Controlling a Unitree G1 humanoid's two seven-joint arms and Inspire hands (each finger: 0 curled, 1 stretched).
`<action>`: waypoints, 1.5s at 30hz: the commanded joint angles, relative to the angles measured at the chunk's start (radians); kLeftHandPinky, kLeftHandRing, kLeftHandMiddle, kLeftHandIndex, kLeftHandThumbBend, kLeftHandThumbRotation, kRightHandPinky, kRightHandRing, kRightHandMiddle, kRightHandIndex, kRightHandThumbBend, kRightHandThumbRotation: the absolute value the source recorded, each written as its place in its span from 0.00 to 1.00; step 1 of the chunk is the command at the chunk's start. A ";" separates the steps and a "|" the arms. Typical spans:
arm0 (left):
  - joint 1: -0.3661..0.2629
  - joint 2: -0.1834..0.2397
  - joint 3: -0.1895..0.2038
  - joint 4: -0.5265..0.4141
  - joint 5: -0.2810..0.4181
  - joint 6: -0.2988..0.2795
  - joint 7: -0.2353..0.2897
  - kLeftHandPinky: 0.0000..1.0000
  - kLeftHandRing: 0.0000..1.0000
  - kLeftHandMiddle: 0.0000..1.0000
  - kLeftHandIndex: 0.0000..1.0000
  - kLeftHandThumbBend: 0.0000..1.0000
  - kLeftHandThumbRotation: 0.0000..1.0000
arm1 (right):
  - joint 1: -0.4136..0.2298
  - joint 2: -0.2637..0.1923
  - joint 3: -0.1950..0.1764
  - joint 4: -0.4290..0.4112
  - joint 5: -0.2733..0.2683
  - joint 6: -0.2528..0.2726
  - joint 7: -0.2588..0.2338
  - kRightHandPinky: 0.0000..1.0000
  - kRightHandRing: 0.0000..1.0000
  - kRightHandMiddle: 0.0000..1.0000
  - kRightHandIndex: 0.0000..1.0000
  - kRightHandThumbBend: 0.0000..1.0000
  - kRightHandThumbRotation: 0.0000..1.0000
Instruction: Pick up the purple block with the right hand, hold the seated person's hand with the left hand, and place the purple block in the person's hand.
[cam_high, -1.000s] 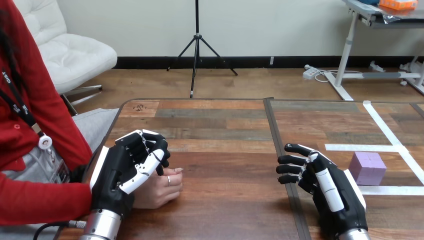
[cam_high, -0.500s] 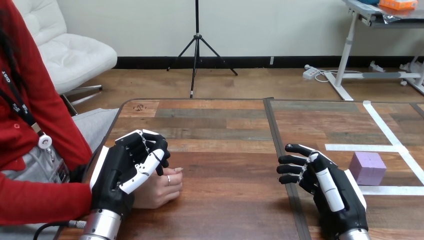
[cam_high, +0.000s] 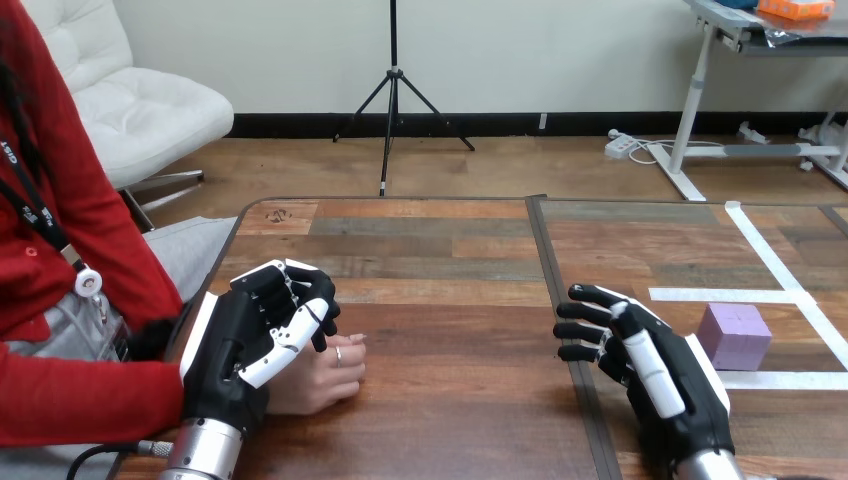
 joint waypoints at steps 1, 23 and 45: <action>-0.073 -0.003 -0.002 -0.022 0.000 -0.007 -0.011 0.22 0.33 0.40 0.43 0.40 0.25 | -0.132 -0.046 0.006 0.003 -0.031 0.012 -0.026 0.64 0.71 0.74 0.74 0.80 0.73; -0.067 -0.011 -0.003 -0.025 0.003 -0.005 -0.010 0.22 0.33 0.39 0.42 0.39 0.27 | -0.332 -0.158 0.014 0.195 -0.224 -0.009 -0.249 0.68 0.75 0.76 0.77 0.81 0.70; -0.060 -0.018 -0.004 -0.035 0.001 -0.006 -0.012 0.21 0.33 0.39 0.42 0.39 0.26 | -0.446 -0.267 0.047 0.314 -0.347 -0.063 -0.399 0.68 0.75 0.77 0.76 0.78 0.71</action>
